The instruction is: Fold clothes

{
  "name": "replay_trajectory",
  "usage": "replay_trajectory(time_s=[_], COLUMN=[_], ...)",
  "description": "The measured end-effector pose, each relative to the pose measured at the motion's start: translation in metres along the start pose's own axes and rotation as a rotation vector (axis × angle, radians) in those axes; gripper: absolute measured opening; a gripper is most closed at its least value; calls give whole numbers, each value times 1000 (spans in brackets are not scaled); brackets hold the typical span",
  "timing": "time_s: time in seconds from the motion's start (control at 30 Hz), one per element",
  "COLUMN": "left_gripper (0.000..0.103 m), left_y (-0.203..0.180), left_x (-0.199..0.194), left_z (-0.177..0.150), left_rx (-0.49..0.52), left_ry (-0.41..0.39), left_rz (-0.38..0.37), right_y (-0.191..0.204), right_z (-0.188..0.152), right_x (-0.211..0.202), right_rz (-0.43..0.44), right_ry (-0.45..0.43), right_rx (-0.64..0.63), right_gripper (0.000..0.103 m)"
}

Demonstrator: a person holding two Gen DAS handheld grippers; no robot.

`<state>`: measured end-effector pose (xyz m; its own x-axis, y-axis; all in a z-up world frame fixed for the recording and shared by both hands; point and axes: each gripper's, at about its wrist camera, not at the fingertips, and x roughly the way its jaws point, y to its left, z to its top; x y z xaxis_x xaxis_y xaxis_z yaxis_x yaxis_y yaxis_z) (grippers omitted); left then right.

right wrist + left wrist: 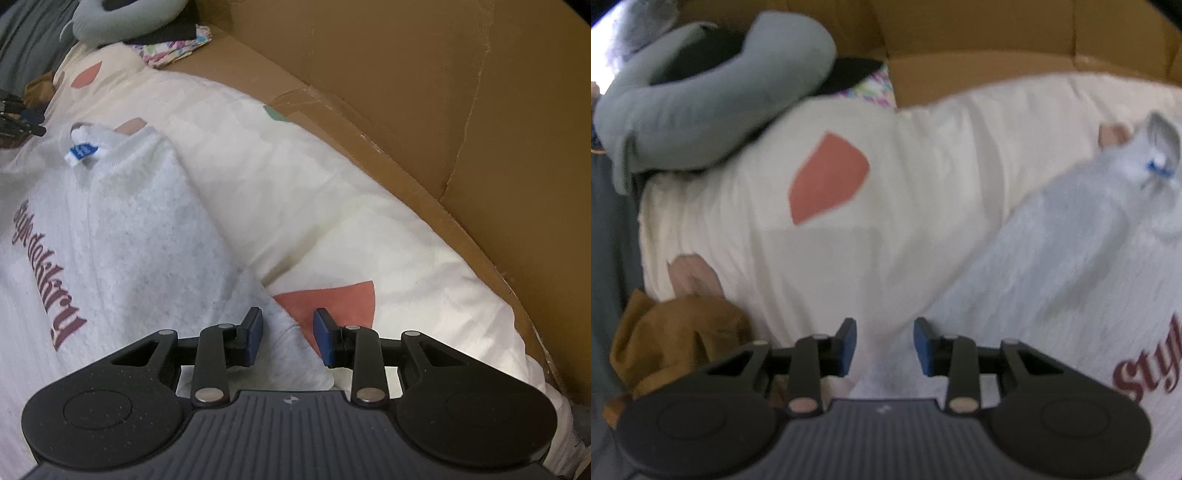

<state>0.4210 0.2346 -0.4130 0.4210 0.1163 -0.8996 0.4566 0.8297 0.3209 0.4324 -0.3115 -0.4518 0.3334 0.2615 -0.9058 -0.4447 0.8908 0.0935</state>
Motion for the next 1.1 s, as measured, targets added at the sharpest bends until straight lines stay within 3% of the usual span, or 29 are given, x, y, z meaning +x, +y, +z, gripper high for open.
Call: replay_trajectory(time_s=[0.23,0.4,0.43,0.53,0.57,0.7,0.87,1.1], left_gripper=[39,38,35,12,8,5,5,4], left_y=[-7,-8,-7,-7,-6,4,19,24], left_x=[17,20,20,19,18,3,-18,-37], left_z=[-14,-20,-20,-18,-17,-14,-2,6], left_rx=[79,77,79,94,102,80,37,39], left_ry=[36,65,70,82,82,25,-58,-132], left_rz=[3,-15,-20,-24,-18,31,113,166], right_y=[6,19,23,32,33,35,34,35], right_z=[-1,-3,-5,-7,-7,-5,8,27], right_x=[0,-1,-2,-3,-4,-11,-26,-49], right_rz=[-8,-5,-1,0,-2,-44,-131,-223], right_ry=[24,59,68,75,73,51,-24,-123], right_rx=[-47,-115,-138,-199,-206,-239,-245,-236], right_gripper=[38,37,36,25,15,5,4,3])
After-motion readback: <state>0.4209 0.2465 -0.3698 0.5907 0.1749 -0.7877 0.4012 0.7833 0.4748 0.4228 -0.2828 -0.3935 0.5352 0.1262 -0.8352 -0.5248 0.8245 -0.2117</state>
